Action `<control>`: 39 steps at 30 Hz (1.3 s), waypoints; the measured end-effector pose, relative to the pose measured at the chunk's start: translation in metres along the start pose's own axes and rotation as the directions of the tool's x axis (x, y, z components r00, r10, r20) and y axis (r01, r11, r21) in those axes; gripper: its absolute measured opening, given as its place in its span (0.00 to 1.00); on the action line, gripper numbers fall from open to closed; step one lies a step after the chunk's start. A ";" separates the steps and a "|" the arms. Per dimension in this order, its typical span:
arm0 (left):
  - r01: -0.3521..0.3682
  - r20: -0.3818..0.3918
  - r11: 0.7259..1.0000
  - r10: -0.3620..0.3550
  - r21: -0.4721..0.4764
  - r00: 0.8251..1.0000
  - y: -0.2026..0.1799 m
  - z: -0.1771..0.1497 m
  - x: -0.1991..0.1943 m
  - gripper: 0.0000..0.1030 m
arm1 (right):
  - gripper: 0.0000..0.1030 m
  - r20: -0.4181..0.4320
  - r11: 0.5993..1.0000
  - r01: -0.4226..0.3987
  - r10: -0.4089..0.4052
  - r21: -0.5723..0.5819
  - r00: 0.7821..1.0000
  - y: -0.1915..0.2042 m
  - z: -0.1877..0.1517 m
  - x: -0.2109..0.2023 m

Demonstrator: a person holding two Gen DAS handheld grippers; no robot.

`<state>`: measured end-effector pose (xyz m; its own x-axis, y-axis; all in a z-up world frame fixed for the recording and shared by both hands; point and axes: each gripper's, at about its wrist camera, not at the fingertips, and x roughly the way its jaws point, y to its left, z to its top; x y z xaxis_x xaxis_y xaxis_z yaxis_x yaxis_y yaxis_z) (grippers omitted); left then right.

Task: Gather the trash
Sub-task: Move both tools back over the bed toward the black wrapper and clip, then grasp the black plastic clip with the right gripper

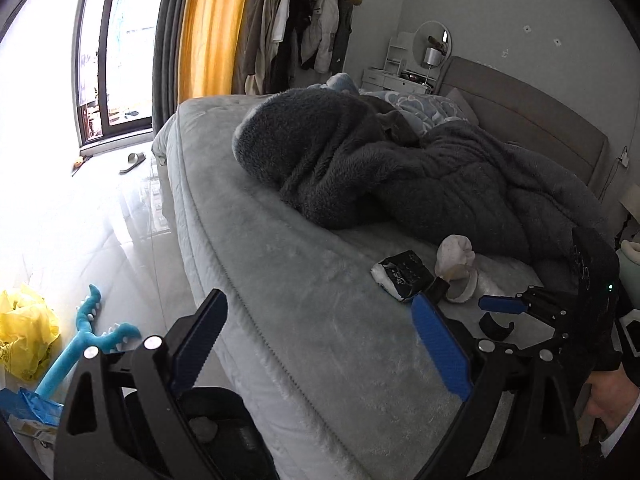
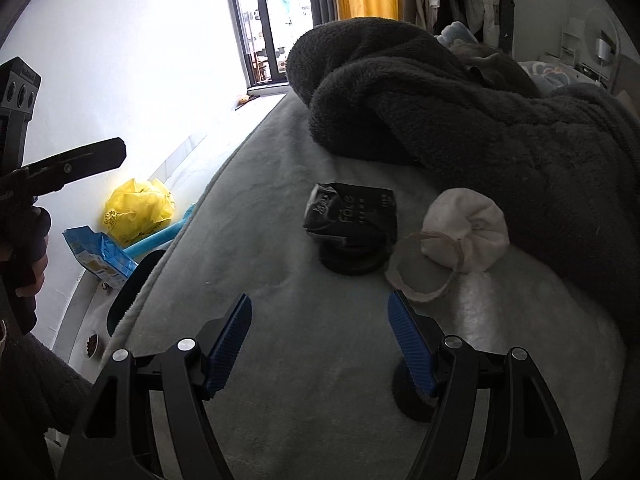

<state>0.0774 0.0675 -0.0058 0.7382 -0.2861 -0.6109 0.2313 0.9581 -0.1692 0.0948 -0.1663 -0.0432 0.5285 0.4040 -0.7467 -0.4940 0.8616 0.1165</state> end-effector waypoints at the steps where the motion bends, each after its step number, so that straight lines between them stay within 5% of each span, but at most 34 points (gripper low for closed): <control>1: 0.007 -0.006 1.000 -0.007 -0.006 1.000 -0.001 0.000 0.005 0.92 | 0.70 -0.001 1.000 -0.002 0.002 0.003 1.000 -0.005 -0.002 0.000; 6: 0.038 -0.035 0.999 -0.039 -0.026 0.999 -0.008 0.001 0.025 0.92 | 0.69 -0.003 1.000 -0.014 0.014 -0.011 1.000 -0.018 -0.006 0.003; 19: 0.119 -0.127 0.992 -0.113 0.041 0.985 -0.050 -0.011 0.077 0.88 | 0.50 -0.046 0.995 -0.091 0.089 -0.040 0.995 -0.043 -0.025 0.008; 27: 0.157 -0.153 0.986 -0.145 0.065 0.978 -0.075 -0.018 0.094 0.86 | 0.21 -0.033 0.997 -0.072 0.071 -0.034 0.997 -0.050 -0.034 0.009; 30: 0.161 -0.158 0.985 -0.149 0.064 0.976 -0.082 -0.019 0.098 0.86 | 0.19 -0.020 0.997 -0.073 0.072 -0.040 0.997 -0.051 -0.033 0.004; 39: 0.156 -0.186 0.988 -0.152 0.009 0.971 -0.089 -0.022 0.118 0.68 | 0.12 0.010 0.996 -0.078 0.078 -0.038 0.997 -0.061 -0.037 -0.010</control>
<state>0.1297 -0.0514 -0.0798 0.5637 -0.4203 -0.7111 0.3499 0.9013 -0.2554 0.0938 -0.2342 -0.0670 0.4951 0.4732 -0.7287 -0.5595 0.8153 0.1493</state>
